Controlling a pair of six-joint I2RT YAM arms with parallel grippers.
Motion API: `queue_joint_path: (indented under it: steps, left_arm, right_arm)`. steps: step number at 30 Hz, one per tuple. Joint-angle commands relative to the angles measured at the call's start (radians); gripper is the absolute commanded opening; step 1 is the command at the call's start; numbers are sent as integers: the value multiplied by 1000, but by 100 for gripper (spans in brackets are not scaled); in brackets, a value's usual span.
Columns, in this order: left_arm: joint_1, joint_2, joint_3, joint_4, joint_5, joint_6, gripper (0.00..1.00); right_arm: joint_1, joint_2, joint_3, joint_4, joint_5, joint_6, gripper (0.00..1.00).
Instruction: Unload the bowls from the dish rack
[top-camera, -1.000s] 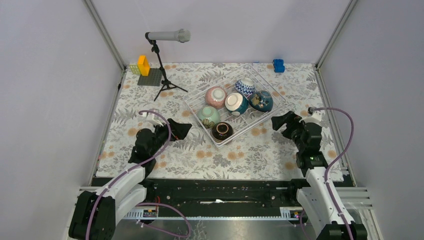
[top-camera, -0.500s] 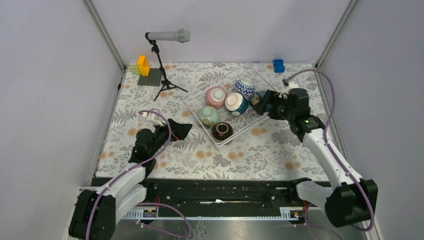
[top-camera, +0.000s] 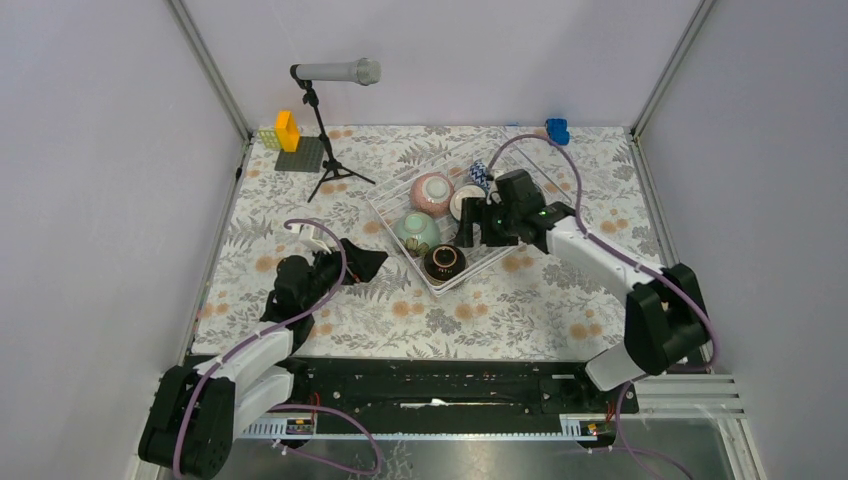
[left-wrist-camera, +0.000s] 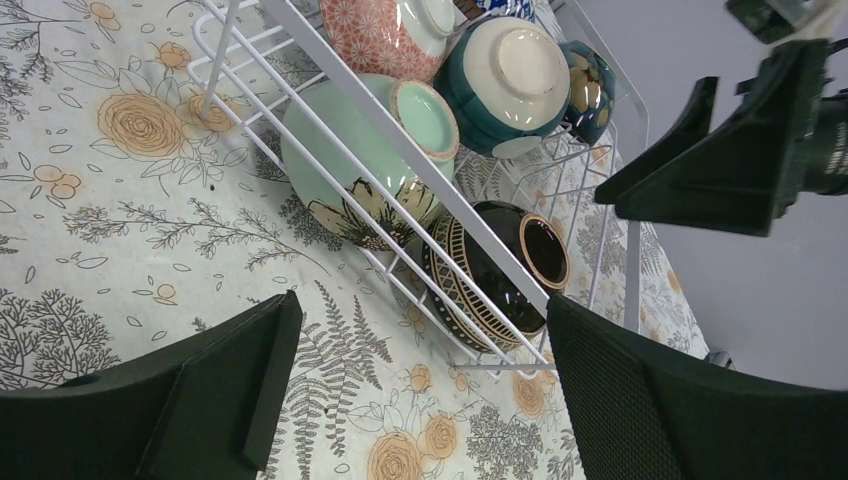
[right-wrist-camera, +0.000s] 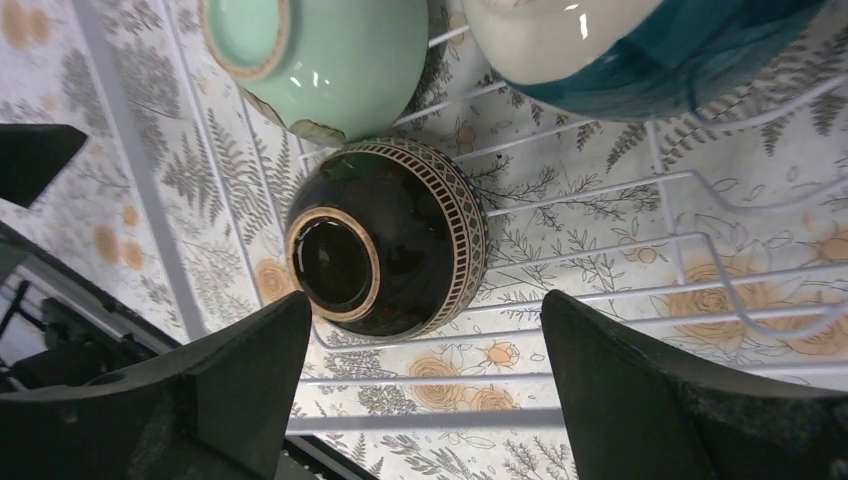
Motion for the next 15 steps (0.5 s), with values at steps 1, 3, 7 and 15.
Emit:
queue_joint_path:
  steps: [1,3,7,15]
  left_arm:
    - [-6,5,17,76,28,-4,98]
    - [-6,4,17,76,29,-4,98]
    - [-7,3,17,76,27,-4,97]
    - [-7,0,19,70,27,-2,97]
  right_arm:
    - [56,74,55,-24,39,-19,93]
    - [70,109,65,-19,30,-19,98]
    - [84,190,85,-18,11,-13,100]
    - [92,243,67,3,-20,-13,100]
